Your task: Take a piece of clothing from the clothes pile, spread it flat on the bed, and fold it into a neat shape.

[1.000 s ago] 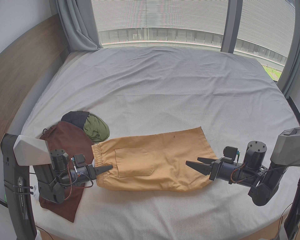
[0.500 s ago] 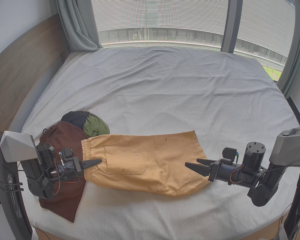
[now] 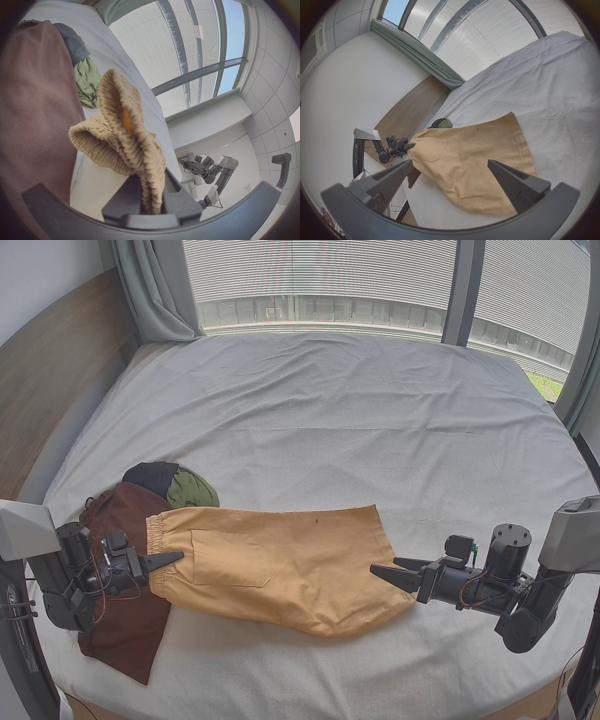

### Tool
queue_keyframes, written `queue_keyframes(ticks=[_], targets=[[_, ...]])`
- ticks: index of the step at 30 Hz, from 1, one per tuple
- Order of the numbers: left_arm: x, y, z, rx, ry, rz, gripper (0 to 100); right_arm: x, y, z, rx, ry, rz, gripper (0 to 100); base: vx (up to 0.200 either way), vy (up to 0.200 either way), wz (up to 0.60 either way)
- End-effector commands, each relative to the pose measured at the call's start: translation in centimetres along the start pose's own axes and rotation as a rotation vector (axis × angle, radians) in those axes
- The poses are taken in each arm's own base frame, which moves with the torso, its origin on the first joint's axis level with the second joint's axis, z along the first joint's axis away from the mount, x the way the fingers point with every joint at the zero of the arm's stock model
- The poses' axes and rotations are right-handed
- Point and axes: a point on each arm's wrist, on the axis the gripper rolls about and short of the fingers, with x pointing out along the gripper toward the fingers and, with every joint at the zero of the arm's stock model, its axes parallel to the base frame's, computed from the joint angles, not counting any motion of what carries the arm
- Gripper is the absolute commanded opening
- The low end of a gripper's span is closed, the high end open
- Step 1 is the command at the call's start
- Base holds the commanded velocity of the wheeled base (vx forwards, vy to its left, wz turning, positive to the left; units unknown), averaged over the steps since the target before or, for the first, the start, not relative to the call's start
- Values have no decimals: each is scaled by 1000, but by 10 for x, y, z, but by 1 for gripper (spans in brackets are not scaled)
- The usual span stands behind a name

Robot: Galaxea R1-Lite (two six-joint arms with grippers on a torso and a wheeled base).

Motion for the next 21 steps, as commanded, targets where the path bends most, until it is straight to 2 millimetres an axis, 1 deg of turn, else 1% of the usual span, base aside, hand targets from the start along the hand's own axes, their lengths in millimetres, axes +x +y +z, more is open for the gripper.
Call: queue_keyframes(ticks=[1,5,9,14,21], targets=[[-11,3,6,-8,-21,6,0,0,0,0,0,0,1,100,0,0,0],[-17,9,10,-12,-32,9,0,0,0,0,1,1,0,100,0,0,0],[-17,10,10,-14,-33,11,0,0,0,0,0,0,1,100,0,0,0],[-12,5,8,-7,-19,-1,0,0,0,0,0,0,1,100,0,0,0],[4,-3,3,2,10,-21,0,0,0,0,0,1,2,100,0,0,0]])
